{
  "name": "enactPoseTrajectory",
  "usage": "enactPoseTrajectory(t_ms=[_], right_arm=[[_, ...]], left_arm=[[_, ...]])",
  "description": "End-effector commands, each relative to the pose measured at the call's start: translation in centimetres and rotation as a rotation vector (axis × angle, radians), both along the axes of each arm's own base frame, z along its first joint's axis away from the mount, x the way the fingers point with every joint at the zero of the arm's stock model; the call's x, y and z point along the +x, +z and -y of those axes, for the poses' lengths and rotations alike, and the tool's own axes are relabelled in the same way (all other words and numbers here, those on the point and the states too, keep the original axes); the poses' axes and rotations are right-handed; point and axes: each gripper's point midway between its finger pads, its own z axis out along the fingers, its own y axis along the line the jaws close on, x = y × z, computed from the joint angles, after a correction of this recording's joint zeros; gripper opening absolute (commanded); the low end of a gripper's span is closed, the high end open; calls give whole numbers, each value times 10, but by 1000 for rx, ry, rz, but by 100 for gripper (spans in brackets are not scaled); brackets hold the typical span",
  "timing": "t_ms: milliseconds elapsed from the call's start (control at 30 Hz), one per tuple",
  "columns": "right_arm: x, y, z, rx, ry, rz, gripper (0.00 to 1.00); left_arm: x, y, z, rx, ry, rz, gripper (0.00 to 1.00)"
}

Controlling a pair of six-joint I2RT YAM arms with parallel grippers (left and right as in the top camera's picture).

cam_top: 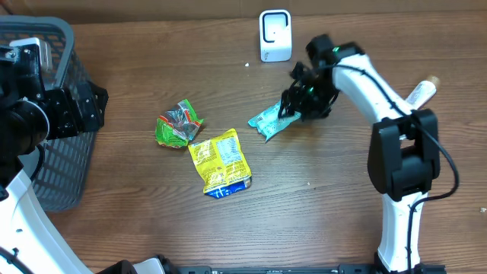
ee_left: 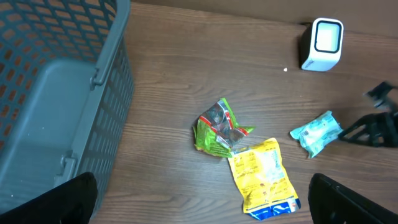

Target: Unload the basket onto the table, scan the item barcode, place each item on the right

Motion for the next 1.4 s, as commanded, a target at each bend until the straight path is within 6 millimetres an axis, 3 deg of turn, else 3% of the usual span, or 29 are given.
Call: enactPoseTrajectory(t_ms=[0,133,300,467,800,967,1067,1167,1267,1367], right_arm=[[33,48,8,95,114,220,77],[50,35,17,55,256,354,82],[52,8,11,60,400,395,82],[50,-20,4,64,419,358,82],[41,-49,-13,113,434,300,80],[33,-62,-25,133,455,273,74],[25,-72,-31,132,471,241,60],[15,-77,-30,119,477,194,29],[8,-76,-27,110,434,134,6],[7,-76,-23,96,352,79,4]], left_arm=[[1,0,0,-1,-12,2,100],[1,0,0,-1,-12,2,100],[1,0,0,-1,-12,2,100],[1,0,0,-1,-12,2,100],[1,0,0,-1,-12,2,100],[1,0,0,-1,-11,2,100],[1,0,0,-1,-12,2,100],[1,0,0,-1,-12,2,100],[1,0,0,-1,-12,2,100],[1,0,0,-1,-12,2,100]])
